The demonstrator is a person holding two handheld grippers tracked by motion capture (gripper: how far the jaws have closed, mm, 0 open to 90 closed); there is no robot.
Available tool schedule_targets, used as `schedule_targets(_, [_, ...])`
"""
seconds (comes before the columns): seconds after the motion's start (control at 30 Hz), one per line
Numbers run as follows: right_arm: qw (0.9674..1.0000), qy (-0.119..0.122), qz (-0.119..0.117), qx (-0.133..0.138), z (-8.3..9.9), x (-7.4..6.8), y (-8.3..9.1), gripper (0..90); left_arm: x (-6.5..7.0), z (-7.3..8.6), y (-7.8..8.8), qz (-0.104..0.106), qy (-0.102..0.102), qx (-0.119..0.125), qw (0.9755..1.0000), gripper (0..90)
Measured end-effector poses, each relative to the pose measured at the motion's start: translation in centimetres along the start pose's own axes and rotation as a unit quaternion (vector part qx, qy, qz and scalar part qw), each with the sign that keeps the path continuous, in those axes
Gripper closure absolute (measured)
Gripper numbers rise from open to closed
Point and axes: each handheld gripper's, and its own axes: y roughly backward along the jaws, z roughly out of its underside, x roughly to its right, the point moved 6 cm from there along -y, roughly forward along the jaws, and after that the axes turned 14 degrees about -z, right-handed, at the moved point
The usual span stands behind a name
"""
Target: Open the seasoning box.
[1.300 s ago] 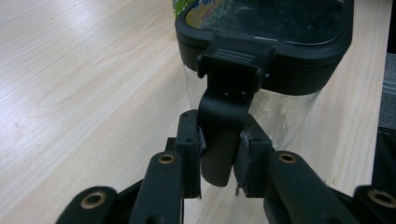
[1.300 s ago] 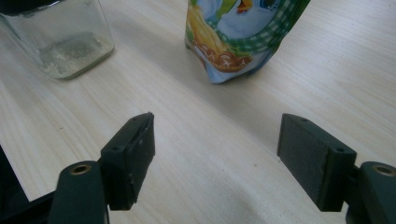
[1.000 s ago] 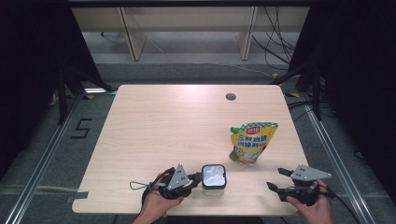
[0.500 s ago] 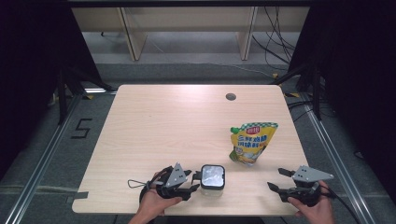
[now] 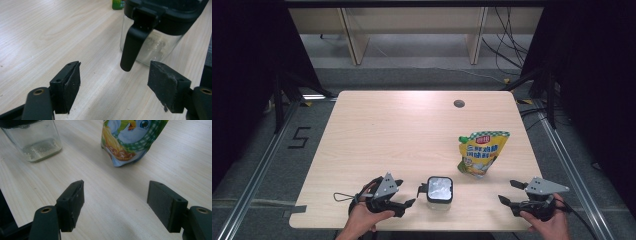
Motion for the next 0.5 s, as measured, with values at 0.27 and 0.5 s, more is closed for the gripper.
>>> schedule_targets(0.27, [1.0,0.007,0.006,-0.002,-0.1,-0.1,0.0,33.8,-0.7,-2.2,2.0,-0.024,0.018,0.076,0.9967,58.8])
schedule_targets(0.5, [1.0,0.009,-0.002,-0.003,-0.2,-0.4,-0.2,34.0,0.5,-3.7,1.9,-0.018,0.019,0.093,0.9954,88.2])
